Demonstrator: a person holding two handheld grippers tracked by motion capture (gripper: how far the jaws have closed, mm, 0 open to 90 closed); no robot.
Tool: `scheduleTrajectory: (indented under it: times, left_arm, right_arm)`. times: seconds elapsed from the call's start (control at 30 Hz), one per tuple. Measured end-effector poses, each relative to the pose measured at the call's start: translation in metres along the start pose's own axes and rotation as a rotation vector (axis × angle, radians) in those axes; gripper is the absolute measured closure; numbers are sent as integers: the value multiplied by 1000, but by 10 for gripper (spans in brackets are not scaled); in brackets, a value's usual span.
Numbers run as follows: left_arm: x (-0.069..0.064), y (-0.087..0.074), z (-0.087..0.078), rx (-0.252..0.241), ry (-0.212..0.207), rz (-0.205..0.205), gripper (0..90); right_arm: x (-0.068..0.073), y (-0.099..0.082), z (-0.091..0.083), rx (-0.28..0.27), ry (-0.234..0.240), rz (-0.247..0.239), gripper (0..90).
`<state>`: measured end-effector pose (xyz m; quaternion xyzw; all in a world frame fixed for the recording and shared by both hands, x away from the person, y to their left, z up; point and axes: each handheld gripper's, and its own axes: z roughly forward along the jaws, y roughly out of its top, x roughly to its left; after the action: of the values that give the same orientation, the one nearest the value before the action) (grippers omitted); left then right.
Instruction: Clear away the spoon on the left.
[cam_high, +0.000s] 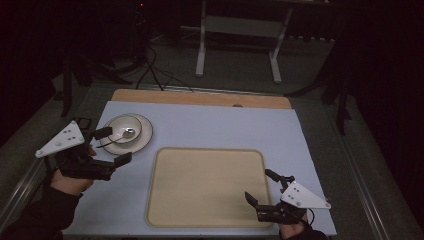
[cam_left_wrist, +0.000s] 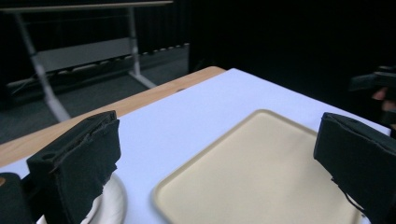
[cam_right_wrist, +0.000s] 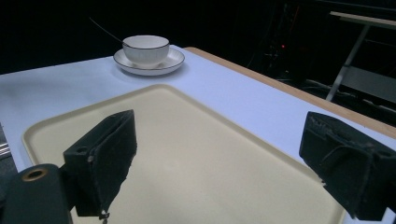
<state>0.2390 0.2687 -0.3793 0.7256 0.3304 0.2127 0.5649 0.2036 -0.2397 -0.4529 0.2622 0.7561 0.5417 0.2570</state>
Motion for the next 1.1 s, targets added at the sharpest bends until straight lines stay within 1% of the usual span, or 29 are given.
scheduleTrajectory:
  times: [0.17, 0.2, 0.23, 0.27, 0.3, 0.33, 0.4, 0.43, 0.47, 0.5, 0.53, 0.57, 0.6, 0.63, 0.67, 0.73, 0.8, 0.83, 0.87, 0.93, 1.0, 1.07, 1.1]
  left_arm:
    - [23, -11, -9, 19, 91, -56, 47]
    - [27, -14, -11, 17, 104, -73, 50]
    - [27, -14, -11, 17, 104, -73, 58]
    - [34, -20, -13, 20, 144, -104, 62]
    - [38, -23, -14, 30, 162, -126, 63]
    - [41, -26, -14, 43, 190, -149, 72]
    - [47, -32, -14, 54, 221, -183, 112]
    - [47, -32, -14, 54, 221, -183, 128]
    - [53, -39, -13, 68, 247, -223, 138]
    - [55, -42, -13, 75, 256, -244, 151]
    - [56, -45, -12, 81, 274, -262, 152]
    - [58, -48, -12, 81, 271, -278, 158]
    - [59, -51, -11, 87, 279, -293, 163]
    - [60, -53, -10, 96, 308, -303, 180]
    - [61, -56, -9, 98, 314, -320, 205]
    - [64, -60, -7, 116, 344, -362, 240]
    - [67, -65, -5, 124, 358, -387, 265]
    - [67, -65, -5, 124, 358, -387, 285]
    - [69, -69, -3, 132, 367, -404, 291]
    - [69, -71, 1, 144, 397, -418, 318]
    - [71, -74, 5, 161, 413, -446, 341]
    - [73, -77, 8, 168, 418, -470, 369]
    - [74, -78, 9, 173, 430, -480, 373]
  right_arm:
    - [1, 0, 0, 0, 2, -2, 113]
    - [1, 0, 0, 0, 1, -4, 113]
    - [1, 0, 0, 0, 3, -4, 113]
    - [1, 0, 0, 1, 2, -4, 113]
    - [1, 0, 0, 2, 2, -5, 113]
    - [1, 0, 1, 3, 2, -6, 113]
    - [1, 0, 1, 5, 3, -5, 113]
    - [1, 0, 1, 5, 2, -7, 113]
    - [1, 0, 1, 6, 1, -9, 113]
    - [1, 0, 1, 6, 1, -9, 113]
    - [2, 0, 1, 6, 1, -10, 113]
    - [2, 0, 1, 7, 1, -11, 113]
    - [2, 0, 1, 8, 2, -11, 113]
    - [2, 0, 1, 8, 2, -10, 113]
    - [2, 0, 1, 8, 2, -10, 113]
    - [2, 0, 1, 9, 2, -11, 113]
    - [2, 0, 1, 9, 1, -11, 113]
    - [2, 0, 1, 9, 1, -11, 113]
    - [2, 0, 1, 9, 0, -12, 113]
    - [2, 0, 1, 10, 0, -11, 113]
    - [2, 0, 2, 12, 0, -10, 113]
    - [2, 0, 2, 11, 0, -11, 113]
    - [2, 0, 1, 10, -1, -12, 113]
